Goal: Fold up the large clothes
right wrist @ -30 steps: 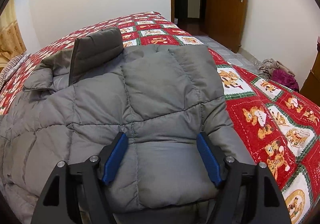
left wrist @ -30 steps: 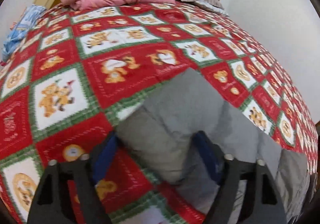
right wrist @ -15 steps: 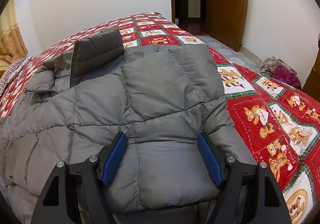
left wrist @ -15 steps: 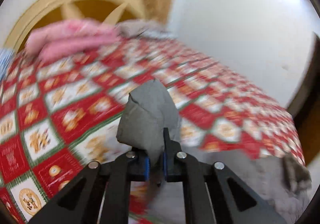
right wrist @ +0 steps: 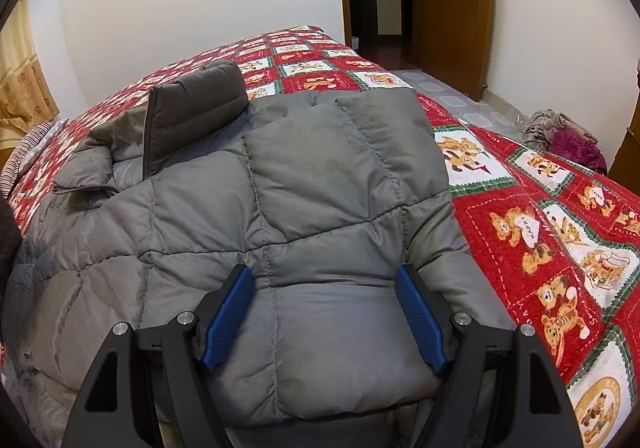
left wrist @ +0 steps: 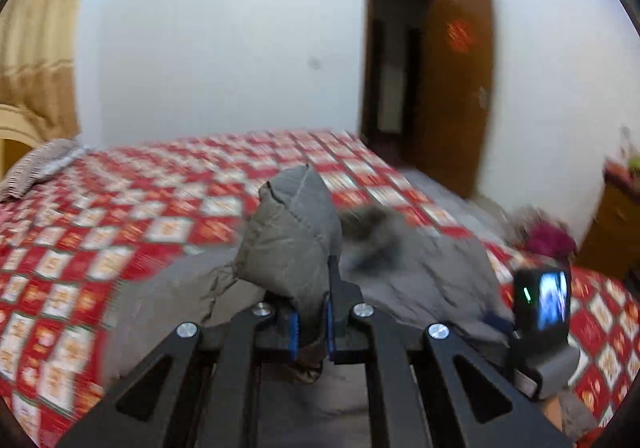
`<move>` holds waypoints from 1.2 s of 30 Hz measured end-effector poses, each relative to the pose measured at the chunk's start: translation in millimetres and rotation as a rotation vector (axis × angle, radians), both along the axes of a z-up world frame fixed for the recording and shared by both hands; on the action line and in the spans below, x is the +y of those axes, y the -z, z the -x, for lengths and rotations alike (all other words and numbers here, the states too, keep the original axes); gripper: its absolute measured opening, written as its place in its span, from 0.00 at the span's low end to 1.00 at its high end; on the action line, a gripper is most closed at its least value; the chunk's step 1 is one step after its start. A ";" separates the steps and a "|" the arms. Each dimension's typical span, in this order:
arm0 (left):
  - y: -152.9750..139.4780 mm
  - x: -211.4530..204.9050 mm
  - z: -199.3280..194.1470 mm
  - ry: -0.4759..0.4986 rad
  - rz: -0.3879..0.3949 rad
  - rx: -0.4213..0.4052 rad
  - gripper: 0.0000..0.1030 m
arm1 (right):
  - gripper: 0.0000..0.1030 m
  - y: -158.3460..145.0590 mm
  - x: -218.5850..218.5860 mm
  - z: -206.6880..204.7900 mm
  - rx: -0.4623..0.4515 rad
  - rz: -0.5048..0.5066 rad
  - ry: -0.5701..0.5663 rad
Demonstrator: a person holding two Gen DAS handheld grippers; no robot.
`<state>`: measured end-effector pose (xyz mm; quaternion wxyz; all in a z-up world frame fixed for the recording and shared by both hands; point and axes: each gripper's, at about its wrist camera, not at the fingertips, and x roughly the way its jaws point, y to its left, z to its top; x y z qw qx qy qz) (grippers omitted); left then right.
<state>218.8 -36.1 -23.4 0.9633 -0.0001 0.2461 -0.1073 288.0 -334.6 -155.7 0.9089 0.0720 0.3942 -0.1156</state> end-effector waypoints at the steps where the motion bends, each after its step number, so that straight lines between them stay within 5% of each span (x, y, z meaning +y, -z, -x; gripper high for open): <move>1: 13.4 -12.8 -1.8 0.023 -0.007 0.030 0.09 | 0.73 0.0 0.6 -0.1 0.000 0.000 0.000; 6: 61.3 -39.3 -6.3 0.054 -0.063 0.137 0.10 | 0.73 0.0 0.5 -0.1 0.001 0.001 0.000; 9: 72.5 -49.5 -2.4 0.078 -0.103 0.172 0.23 | 0.73 -0.1 0.4 -0.1 0.000 0.000 0.000; 11: 74.5 -51.9 -0.7 0.099 -0.095 0.226 0.70 | 0.73 0.0 0.7 -0.1 0.001 0.001 0.000; 13: 69.9 -47.2 9.8 0.104 -0.060 0.239 0.88 | 0.73 0.0 0.2 0.0 0.002 0.002 -0.001; 16: 52.8 -30.4 36.3 0.071 -0.044 0.195 0.98 | 0.74 0.0 0.8 0.0 0.002 0.002 0.000; 19: 39.4 -0.9 65.3 0.023 -0.025 0.173 1.00 | 0.73 -7.3 -6.4 8.0 -0.027 -0.049 -0.002; 23: 33.0 62.7 79.8 -0.082 -0.018 0.159 1.00 | 0.74 -51.0 -20.0 49.5 -0.184 -0.089 0.100; 25: 31.4 85.7 78.5 -0.137 -0.028 0.150 1.00 | 0.74 -72.0 -11.0 62.3 -0.218 -0.131 0.026; 29: 30.3 120.9 46.2 -0.306 -0.055 0.166 1.00 | 0.74 -75.8 35.0 53.6 -0.136 -0.163 -0.157; 33: 27.0 143.0 24.9 -0.369 -0.001 0.205 1.00 | 0.73 -36.3 65.8 27.3 0.044 -0.198 -0.204; 36: 27.7 147.3 11.1 -0.382 -0.005 0.208 1.00 | 0.25 -24.4 78.3 22.2 0.083 -0.139 -0.249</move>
